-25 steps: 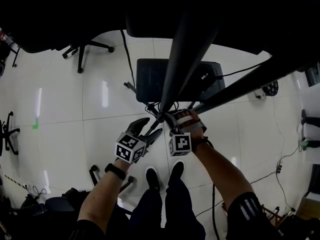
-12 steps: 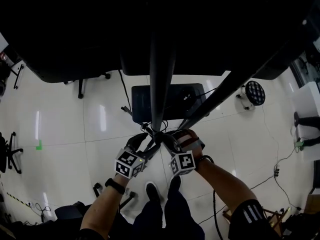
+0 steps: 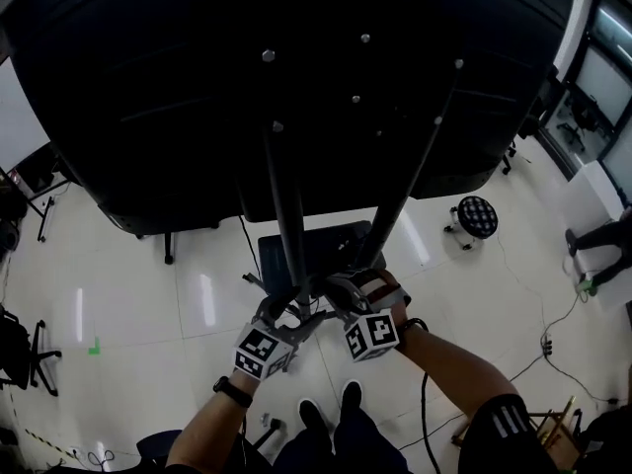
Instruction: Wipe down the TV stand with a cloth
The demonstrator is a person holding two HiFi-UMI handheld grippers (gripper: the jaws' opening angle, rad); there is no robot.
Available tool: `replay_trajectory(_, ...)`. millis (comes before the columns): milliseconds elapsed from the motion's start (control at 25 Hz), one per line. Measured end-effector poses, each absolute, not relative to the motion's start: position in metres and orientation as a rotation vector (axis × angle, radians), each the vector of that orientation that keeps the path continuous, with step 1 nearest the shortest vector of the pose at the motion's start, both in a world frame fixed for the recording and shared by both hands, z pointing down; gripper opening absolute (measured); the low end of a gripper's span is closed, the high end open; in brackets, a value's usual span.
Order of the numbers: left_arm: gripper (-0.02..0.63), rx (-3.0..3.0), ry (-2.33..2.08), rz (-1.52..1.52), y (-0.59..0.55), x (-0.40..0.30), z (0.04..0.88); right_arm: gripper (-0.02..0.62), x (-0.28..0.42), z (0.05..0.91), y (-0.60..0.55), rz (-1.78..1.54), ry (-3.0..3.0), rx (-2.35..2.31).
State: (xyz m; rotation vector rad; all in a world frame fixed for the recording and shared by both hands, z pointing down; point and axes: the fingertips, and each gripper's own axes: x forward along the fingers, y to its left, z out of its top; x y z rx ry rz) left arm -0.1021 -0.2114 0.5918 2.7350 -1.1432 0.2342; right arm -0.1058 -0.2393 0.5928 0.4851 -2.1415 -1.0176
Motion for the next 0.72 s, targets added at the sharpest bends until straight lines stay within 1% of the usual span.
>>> replay_trajectory(280, 0.316, 2.923, -1.125, 0.130, -0.207, -0.076, 0.476, 0.021, -0.073, 0.469, -0.244, -1.124, -2.120, 0.636)
replay_trajectory(520, 0.313, 3.000, -1.099, 0.052, -0.199, -0.052, 0.406, 0.021, -0.042, 0.370, -0.245, -1.159, -2.163, 0.770)
replay_trajectory(720, 0.313, 3.062, -1.120, 0.026, -0.201, -0.033, 0.356, 0.021, -0.023, 0.297, -0.243, -1.294, -2.158, 0.795)
